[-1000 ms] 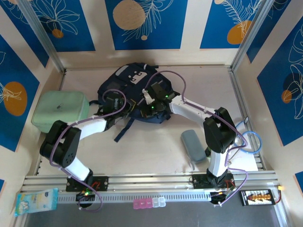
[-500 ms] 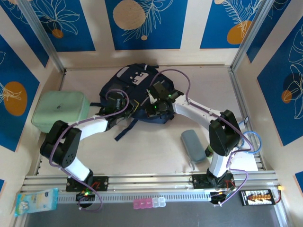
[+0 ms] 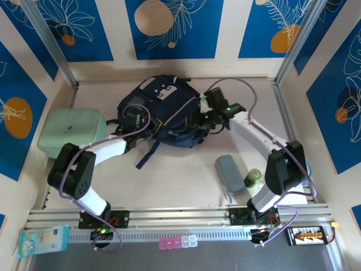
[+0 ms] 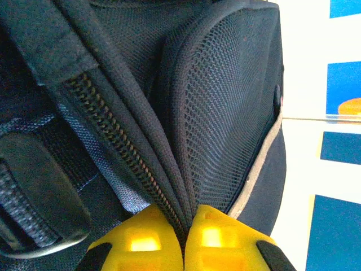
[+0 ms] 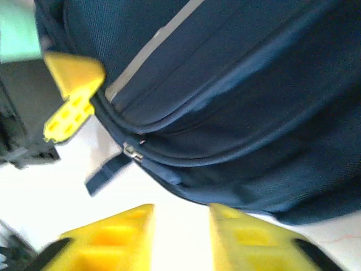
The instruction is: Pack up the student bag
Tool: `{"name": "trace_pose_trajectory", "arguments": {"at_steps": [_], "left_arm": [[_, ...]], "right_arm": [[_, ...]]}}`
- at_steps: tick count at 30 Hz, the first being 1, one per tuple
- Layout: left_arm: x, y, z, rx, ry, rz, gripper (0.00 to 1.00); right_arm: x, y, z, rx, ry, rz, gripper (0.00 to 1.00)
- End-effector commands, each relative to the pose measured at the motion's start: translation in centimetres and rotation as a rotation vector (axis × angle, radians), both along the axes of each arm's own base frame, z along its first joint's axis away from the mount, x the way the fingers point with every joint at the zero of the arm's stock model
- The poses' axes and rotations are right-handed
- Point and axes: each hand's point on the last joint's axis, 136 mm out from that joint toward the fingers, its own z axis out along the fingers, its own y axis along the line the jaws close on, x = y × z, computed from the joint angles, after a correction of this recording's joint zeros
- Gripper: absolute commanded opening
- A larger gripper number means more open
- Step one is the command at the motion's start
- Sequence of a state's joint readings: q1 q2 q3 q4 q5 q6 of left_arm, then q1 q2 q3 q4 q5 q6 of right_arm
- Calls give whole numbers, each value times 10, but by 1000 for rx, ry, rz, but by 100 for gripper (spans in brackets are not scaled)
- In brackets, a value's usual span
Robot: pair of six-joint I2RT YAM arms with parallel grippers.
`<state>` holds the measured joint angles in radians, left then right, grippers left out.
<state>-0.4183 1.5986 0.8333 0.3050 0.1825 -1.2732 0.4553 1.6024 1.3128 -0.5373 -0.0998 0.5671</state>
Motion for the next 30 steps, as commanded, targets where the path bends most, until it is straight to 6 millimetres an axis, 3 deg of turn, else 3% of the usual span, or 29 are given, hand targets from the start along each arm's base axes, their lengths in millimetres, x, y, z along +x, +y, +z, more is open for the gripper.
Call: {"name": "trace_pose_trajectory", "arguments": {"at_steps": [1, 7, 14, 17, 23, 26, 30], "left_arm": [[11, 4, 13, 18, -50, 6, 0], [7, 0, 21, -13, -57, -18, 0], [4, -3, 38, -105, -78, -14, 0], [4, -3, 42, -124, -84, -11, 0], [1, -2, 42, -127, -79, -11, 0], [1, -4, 44, -143, -83, -13, 0], [0, -4, 49, -153, -91, -13, 0]], "right_arm": [[12, -4, -3, 174, 133, -86, 46], [35, -4, -30, 222, 277, -161, 52], [40, 4, -55, 235, 342, -192, 45], [43, 9, -55, 283, 340, -170, 36], [46, 12, -48, 327, 326, -168, 29], [44, 7, -58, 293, 365, -203, 29], [37, -2, -77, 232, 424, -274, 37]]}}
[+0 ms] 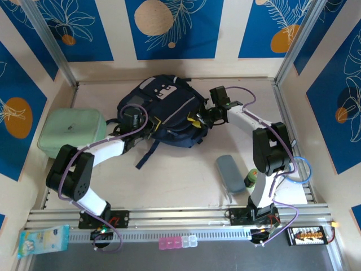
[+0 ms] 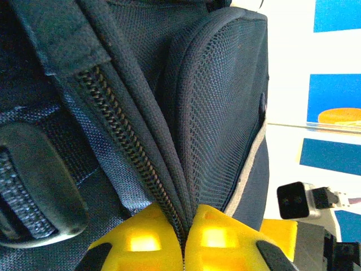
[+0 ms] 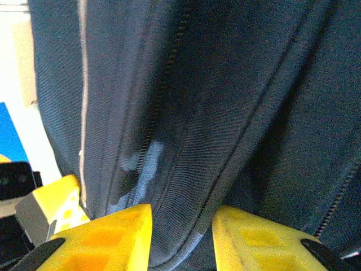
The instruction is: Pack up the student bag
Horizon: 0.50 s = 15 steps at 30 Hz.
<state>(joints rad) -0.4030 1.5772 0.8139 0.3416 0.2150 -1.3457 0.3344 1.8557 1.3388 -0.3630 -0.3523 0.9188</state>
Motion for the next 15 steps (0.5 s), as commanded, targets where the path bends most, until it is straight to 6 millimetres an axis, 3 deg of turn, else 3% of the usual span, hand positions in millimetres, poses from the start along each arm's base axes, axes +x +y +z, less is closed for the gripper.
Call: {"name": "trace_pose_trajectory", "arguments": {"at_steps": [1, 6, 9, 12, 15], "left_arm": [[1, -6, 41, -74, -107, -31, 0], [1, -3, 48, -75, -119, -31, 0], [0, 0, 48, -59, -117, -27, 1], [-5, 8, 38, -3, -96, -23, 21], [-15, 21, 18, 83, -59, -18, 38]], "right_arm": [[-12, -9, -23, -55, 98, -51, 38], [1, -1, -21, -16, 80, -48, 39], [17, 10, -3, 22, 4, -9, 24], [26, 19, 35, 41, -136, 25, 9], [23, 26, 73, 59, -253, 72, 4]]}}
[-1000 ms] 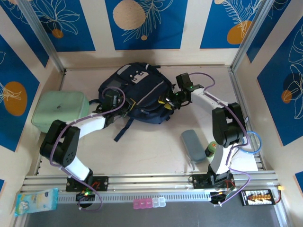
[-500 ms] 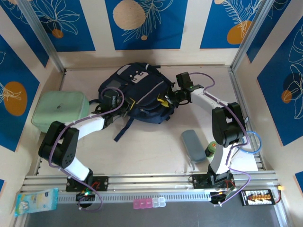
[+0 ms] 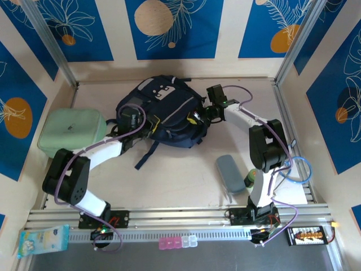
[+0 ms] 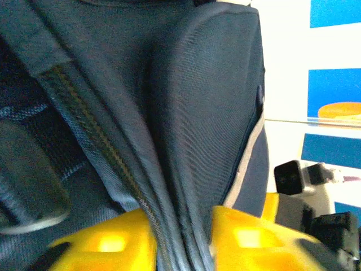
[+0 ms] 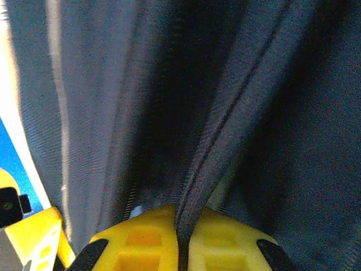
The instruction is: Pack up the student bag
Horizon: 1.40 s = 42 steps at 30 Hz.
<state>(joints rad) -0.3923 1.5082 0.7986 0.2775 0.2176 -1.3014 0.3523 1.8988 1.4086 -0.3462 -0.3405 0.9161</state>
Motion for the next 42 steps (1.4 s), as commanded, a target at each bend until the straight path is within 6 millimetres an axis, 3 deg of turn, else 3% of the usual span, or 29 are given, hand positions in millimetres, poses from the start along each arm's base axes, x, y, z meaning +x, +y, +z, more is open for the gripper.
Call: {"name": "trace_pose_trajectory", "arguments": {"at_steps": [1, 4, 8, 23, 32, 35, 40, 42], "left_arm": [[-9, 16, 2, 73, -35, -6, 44], [-19, 25, -8, 128, -13, -9, 53], [-26, 29, -9, 111, -17, 9, 54], [0, 9, -1, -112, -67, 69, 44], [19, 11, 8, -125, -102, 140, 22], [23, 13, 14, -135, -123, 158, 2], [24, 6, 32, -167, -149, 132, 0], [23, 5, 39, -191, -151, 127, 0]], "right_arm": [[5, 16, 76, 62, -240, 77, 3], [-3, 23, 102, 84, -308, 122, 3], [-4, 28, 121, 91, -355, 152, 3], [-4, 37, 127, 127, -344, 176, 2], [-15, 34, 125, 154, -311, 179, 2], [-17, 23, 115, 131, -284, 154, 3], [-13, -22, 80, 13, -220, 43, 8], [-12, -40, 73, -39, -197, -1, 19]]}}
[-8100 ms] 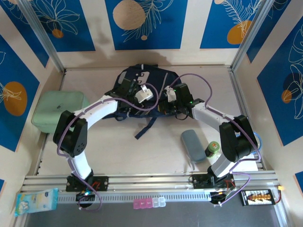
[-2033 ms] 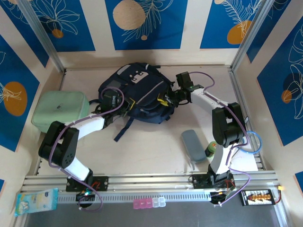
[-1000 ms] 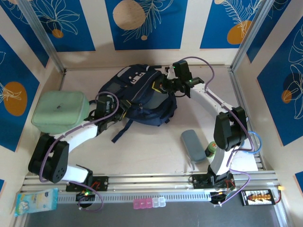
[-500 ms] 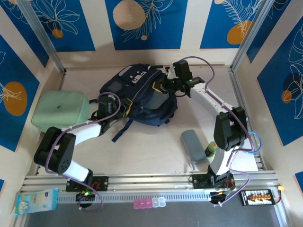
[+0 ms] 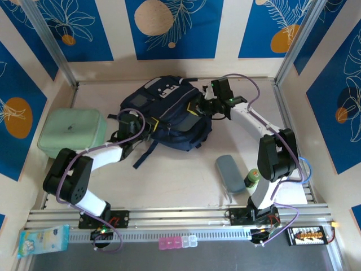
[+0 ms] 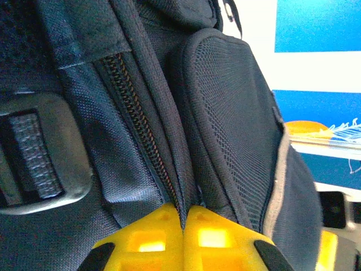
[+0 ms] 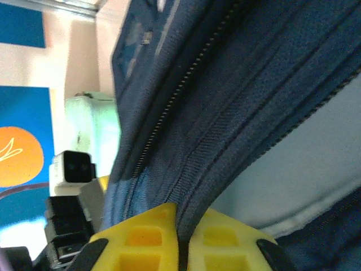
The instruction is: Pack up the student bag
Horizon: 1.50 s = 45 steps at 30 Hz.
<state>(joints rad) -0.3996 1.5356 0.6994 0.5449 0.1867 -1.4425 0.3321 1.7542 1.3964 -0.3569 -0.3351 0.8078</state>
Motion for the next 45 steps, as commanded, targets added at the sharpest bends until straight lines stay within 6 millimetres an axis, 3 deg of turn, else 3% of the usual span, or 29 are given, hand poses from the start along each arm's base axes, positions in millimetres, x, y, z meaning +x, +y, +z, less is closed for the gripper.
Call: {"name": "trace_pose_trajectory", "arguments": {"at_steps": [1, 4, 7, 9, 14, 18, 22, 26, 31, 36, 45], "left_arm": [[15, 4, 40, -54, -91, 49, 0], [14, 1, 50, -65, -88, 46, 0], [15, -4, 59, -71, -85, 39, 0], [16, -8, 63, -85, -82, 37, 0], [18, -16, 61, -94, -56, 44, 0], [22, -28, 62, -98, -51, 41, 0], [24, -44, 64, -91, -55, 24, 0], [24, -52, 56, -90, -31, 8, 0], [25, -59, 53, -102, -23, -5, 0], [24, -58, 53, -99, -23, 1, 0], [24, -58, 55, -110, -26, 3, 0]], "right_arm": [[-8, -35, 12, -71, -2, -70, 30], [-17, -54, 7, -181, 6, -122, 48], [-36, -64, 3, -279, 16, -150, 52], [-50, -57, -1, -363, -20, -112, 52], [-86, -4, -4, -533, -165, 89, 48], [-95, 36, -15, -622, -270, 192, 43], [-83, 60, -29, -665, -323, 224, 39], [-57, 54, -32, -765, -366, 142, 38], [-41, 52, -36, -827, -385, 112, 33], [-37, 47, -39, -845, -387, 74, 32], [-29, 60, -54, -840, -355, 51, 18]]}}
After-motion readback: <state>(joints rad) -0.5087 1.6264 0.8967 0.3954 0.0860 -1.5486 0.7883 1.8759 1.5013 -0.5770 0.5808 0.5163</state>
